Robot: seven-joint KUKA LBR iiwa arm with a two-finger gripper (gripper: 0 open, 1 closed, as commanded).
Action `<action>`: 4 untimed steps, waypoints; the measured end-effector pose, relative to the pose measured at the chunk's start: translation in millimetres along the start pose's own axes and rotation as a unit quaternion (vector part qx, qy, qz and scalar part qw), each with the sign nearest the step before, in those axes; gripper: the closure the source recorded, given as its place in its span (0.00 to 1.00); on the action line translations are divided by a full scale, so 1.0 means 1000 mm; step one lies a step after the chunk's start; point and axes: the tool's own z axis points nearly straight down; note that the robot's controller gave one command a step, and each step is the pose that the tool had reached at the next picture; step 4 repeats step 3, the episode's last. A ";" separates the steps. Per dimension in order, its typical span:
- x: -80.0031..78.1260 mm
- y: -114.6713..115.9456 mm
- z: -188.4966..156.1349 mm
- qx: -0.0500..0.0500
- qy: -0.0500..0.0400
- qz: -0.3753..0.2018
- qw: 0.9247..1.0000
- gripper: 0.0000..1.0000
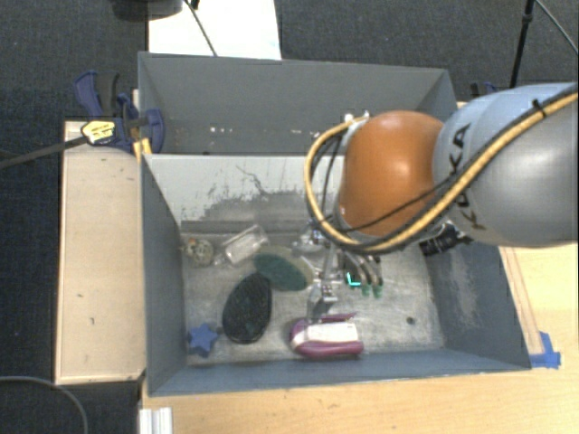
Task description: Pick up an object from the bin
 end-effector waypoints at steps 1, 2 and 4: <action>-0.046 -0.011 0.111 -0.002 -0.008 0.076 0.997 0.00; -0.047 -0.010 0.106 -0.003 -0.011 0.078 0.997 1.00; -0.025 -0.046 -0.054 0.000 -0.008 0.029 1.000 1.00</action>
Offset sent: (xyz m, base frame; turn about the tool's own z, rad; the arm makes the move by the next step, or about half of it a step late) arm 0.0416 -0.0114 -0.1115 0.1533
